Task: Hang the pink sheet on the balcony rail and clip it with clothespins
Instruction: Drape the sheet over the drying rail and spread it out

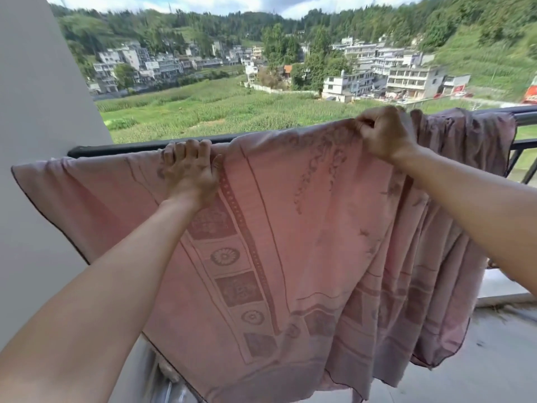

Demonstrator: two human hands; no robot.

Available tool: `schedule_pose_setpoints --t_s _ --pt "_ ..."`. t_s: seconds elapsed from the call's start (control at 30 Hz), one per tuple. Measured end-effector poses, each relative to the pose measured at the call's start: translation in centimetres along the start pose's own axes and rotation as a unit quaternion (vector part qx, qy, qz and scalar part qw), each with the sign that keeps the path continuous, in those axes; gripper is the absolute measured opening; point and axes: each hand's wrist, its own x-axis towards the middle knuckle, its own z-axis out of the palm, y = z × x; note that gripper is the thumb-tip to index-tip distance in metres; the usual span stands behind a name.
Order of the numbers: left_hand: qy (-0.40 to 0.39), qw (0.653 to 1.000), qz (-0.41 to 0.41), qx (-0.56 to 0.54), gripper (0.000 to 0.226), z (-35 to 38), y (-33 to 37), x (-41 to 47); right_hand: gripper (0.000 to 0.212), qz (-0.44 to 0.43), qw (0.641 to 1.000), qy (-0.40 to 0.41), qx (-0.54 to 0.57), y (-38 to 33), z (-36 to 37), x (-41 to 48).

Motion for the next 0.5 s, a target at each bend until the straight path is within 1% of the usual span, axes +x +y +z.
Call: schedule_pose_setpoints --t_s 0.1,0.13,0.2,0.27,0.3,0.33,0.4,0.47,0.5 --pt "0.004 1.000 0.012 -0.008 0.041 0.3 0.0 0.1 0.031 0.050 0.999 -0.006 0.007 2.2 -0.4 0.2" --pt "0.007 1.000 0.014 -0.010 0.040 0.3 0.0 0.2 0.033 0.058 0.998 -0.008 0.009 2.0 -0.3 0.2" --pt "0.006 1.000 0.022 -0.021 0.040 0.0 -0.1 0.0 0.036 0.054 0.998 -0.015 -0.024 -0.2 0.0 -0.1" --pt "0.009 0.998 0.039 -0.039 0.041 -0.5 -1.0 -0.3 0.031 0.002 0.998 -0.043 -0.056 -4.5 0.4 -0.9" --pt "0.014 0.998 0.038 -0.051 0.042 -0.7 -2.0 -0.6 0.035 -0.042 0.996 -0.057 -0.054 -6.6 0.8 -1.2" --pt "0.026 0.998 0.021 -0.057 0.043 -1.0 -3.5 -1.1 0.040 -0.078 0.993 -0.074 -0.047 -8.8 1.3 -1.3" --pt "0.068 0.995 -0.055 -0.049 0.045 -1.3 -7.7 -2.4 0.045 -0.140 0.984 -0.108 -0.032 -12.8 2.8 -1.5" --pt "0.099 0.980 -0.170 -0.037 0.045 -2.0 -12.3 -4.0 0.049 -0.183 0.974 -0.132 -0.025 -16.1 4.9 -1.5" --pt "0.103 0.964 -0.242 -0.035 0.047 -2.5 -14.4 -4.8 0.051 -0.191 0.971 -0.141 -0.017 -17.6 6.0 -1.3"
